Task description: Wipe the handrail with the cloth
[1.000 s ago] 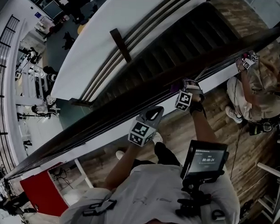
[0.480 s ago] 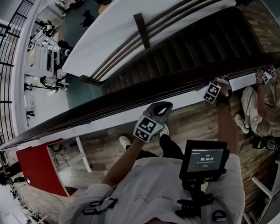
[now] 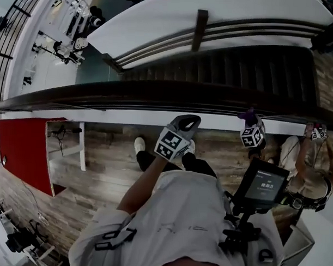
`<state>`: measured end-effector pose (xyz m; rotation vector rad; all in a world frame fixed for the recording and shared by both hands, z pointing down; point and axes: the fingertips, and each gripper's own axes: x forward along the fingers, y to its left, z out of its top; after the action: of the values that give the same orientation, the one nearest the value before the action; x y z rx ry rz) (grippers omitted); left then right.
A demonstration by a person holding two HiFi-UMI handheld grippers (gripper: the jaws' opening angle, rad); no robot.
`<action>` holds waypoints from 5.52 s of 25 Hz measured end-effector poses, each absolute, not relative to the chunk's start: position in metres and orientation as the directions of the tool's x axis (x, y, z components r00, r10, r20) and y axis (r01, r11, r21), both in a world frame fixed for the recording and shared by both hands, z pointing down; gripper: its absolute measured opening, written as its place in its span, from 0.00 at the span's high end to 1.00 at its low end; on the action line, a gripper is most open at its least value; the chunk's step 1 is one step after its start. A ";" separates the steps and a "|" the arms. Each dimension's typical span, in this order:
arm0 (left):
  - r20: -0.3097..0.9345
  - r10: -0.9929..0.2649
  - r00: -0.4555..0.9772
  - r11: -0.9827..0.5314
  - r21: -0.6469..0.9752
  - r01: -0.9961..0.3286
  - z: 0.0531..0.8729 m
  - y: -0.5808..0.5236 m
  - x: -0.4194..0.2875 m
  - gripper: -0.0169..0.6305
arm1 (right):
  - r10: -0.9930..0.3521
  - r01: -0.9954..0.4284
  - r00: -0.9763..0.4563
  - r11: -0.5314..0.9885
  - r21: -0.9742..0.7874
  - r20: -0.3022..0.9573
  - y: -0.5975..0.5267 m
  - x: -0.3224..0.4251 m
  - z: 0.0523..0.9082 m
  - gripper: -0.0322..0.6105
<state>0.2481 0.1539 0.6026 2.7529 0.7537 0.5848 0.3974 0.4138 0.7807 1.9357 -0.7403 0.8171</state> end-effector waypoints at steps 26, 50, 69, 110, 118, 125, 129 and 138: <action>0.513 -0.208 0.833 -0.835 0.349 -0.424 0.692 -0.343 -0.049 0.97 | -0.604 -0.918 0.049 0.286 0.274 0.796 -0.358 0.047 0.893 0.77; 0.577 -0.218 0.787 -0.813 0.339 -0.473 0.730 -0.388 -0.089 0.97 | -0.559 -0.867 0.140 0.329 0.374 0.817 -0.487 0.052 0.950 0.79; 0.574 0.024 0.819 -0.904 0.361 -0.227 0.722 -0.316 -0.014 0.97 | -0.484 -0.899 0.249 0.208 0.386 0.839 -0.337 0.108 0.960 0.78; 0.587 0.363 0.724 -0.919 0.356 0.172 0.716 -0.067 0.131 0.97 | -0.309 -0.896 0.381 0.110 0.431 0.871 -0.013 0.261 0.966 0.63; 0.581 0.395 0.711 -0.909 0.358 0.212 0.730 -0.066 0.134 0.97 | -0.299 -0.871 0.416 0.142 0.471 0.859 0.003 0.260 0.973 0.63; 0.576 0.434 0.693 -0.895 0.368 0.254 0.736 -0.013 0.157 0.97 | -0.285 -0.840 0.462 0.164 0.517 0.840 0.063 0.287 0.972 0.63; 0.576 0.462 0.675 -0.882 0.377 0.282 0.739 0.030 0.173 0.97 | -0.268 -0.837 0.477 0.154 0.526 0.837 0.109 0.309 0.968 0.63; 0.570 0.502 0.650 -0.862 0.388 0.326 0.753 0.097 0.198 0.97 | -0.226 -0.817 0.526 0.133 0.561 0.820 0.198 0.350 0.970 0.63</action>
<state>0.1984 0.0969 0.7529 2.6185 0.6701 1.0175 0.3504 0.1983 0.9703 1.4113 -0.9758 0.5463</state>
